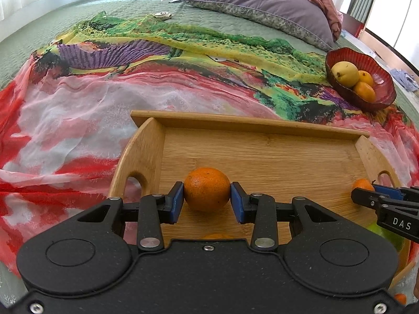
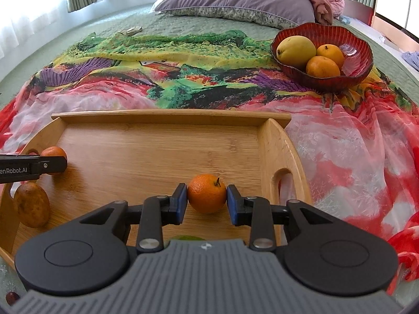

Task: Organize fruits
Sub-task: 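Lower the orange onto the tray and open the left tool while the right releases the mandarin there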

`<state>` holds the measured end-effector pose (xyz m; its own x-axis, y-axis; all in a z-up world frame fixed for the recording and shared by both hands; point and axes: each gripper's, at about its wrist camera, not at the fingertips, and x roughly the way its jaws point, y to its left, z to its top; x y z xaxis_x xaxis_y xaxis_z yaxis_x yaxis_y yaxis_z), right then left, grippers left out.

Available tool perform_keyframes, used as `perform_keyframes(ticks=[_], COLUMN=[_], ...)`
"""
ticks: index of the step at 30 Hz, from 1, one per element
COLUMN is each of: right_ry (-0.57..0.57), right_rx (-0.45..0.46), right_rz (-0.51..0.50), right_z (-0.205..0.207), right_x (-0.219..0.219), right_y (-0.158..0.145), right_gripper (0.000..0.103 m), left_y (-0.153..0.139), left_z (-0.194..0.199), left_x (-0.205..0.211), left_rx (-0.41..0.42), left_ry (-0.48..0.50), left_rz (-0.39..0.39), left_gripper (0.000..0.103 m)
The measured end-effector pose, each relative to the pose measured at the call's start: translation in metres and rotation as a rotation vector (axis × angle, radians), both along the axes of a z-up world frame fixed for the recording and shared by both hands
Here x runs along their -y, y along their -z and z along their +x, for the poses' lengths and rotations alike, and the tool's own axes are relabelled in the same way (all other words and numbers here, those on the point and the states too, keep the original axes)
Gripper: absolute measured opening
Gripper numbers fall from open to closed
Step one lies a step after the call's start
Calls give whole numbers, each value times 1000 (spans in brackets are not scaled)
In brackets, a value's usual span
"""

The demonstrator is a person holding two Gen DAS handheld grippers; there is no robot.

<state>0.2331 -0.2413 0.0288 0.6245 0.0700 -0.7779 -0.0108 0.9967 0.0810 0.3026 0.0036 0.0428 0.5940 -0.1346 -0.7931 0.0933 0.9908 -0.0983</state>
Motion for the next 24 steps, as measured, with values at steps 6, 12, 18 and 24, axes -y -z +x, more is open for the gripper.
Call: perform_keyframes(ticks=[6, 12, 18, 24], right_ry=[2, 11, -14, -91], right_rx=[5, 46, 143, 255], right_rz=[8, 46, 63, 15], right_z=[-1, -10, -38, -84], right_x=[1, 7, 13, 8], right_y=[0, -5, -25, -38], right_gripper=[45, 64, 74, 84], left_y=[-2, -21, -44, -52], left_z=[-1, -15, -48, -98], left_x=[0, -8, -19, -24], left_rx=[1, 59, 147, 229], left_ry=[-1, 14, 39, 72], left_rz=[-9, -33, -49, -34], left_gripper=[39, 62, 78, 86])
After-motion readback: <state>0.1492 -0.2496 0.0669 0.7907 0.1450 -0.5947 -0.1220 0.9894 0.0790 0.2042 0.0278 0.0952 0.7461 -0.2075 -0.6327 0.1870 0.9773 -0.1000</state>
